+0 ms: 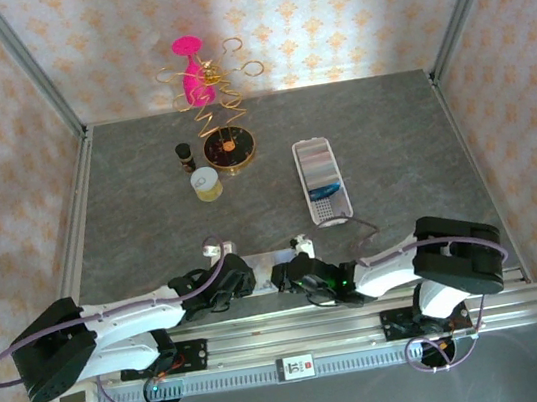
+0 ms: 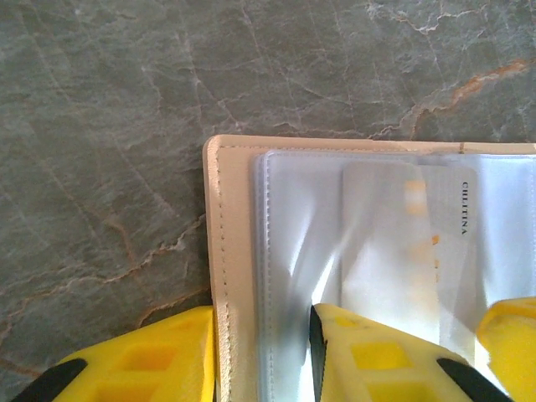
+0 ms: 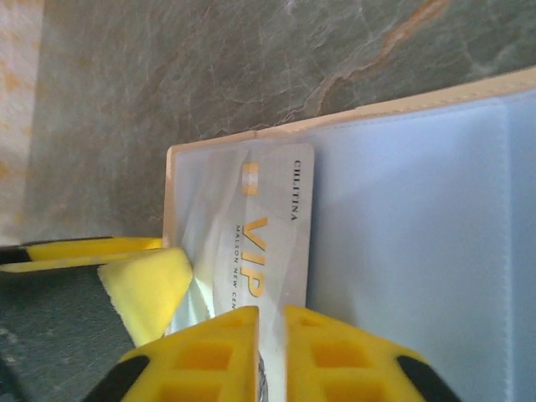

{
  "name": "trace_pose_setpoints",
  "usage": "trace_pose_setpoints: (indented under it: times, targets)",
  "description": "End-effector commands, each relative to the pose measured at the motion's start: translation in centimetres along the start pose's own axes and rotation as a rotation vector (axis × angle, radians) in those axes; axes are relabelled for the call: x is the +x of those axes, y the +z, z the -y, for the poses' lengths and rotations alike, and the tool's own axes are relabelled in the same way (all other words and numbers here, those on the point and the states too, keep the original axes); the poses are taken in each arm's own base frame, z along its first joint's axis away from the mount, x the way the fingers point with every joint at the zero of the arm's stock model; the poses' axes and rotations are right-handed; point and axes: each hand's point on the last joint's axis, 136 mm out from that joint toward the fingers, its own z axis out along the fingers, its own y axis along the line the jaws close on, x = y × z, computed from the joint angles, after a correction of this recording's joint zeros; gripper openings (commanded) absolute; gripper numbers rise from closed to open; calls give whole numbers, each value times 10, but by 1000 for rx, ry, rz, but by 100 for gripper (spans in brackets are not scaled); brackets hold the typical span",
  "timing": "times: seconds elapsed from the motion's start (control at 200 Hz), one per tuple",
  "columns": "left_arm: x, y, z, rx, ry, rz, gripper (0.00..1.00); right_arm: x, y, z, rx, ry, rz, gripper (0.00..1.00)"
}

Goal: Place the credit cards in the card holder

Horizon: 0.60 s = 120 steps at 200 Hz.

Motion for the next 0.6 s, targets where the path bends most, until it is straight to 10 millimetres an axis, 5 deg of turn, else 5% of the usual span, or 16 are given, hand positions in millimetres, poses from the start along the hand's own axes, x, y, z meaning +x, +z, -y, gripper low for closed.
trace_pose_setpoints:
  times: [0.0, 0.19, 0.39, 0.596]
  targets:
    - [18, 2, -13, -24, -1, -64, 32, 1, 9, 1, 45, -49, -2, 7]
    - [19, 1, -13, -4, -16, -60, 33, 6, 20, -2, 60, -69, -28, 4]
    - [21, 1, -11, 23, -34, -60, 35, 3, 18, -30, -55, -92, -24, 2]
    - [20, 1, -13, 23, -36, -51, 35, -12, 4, -12, 47, -113, 37, 0]
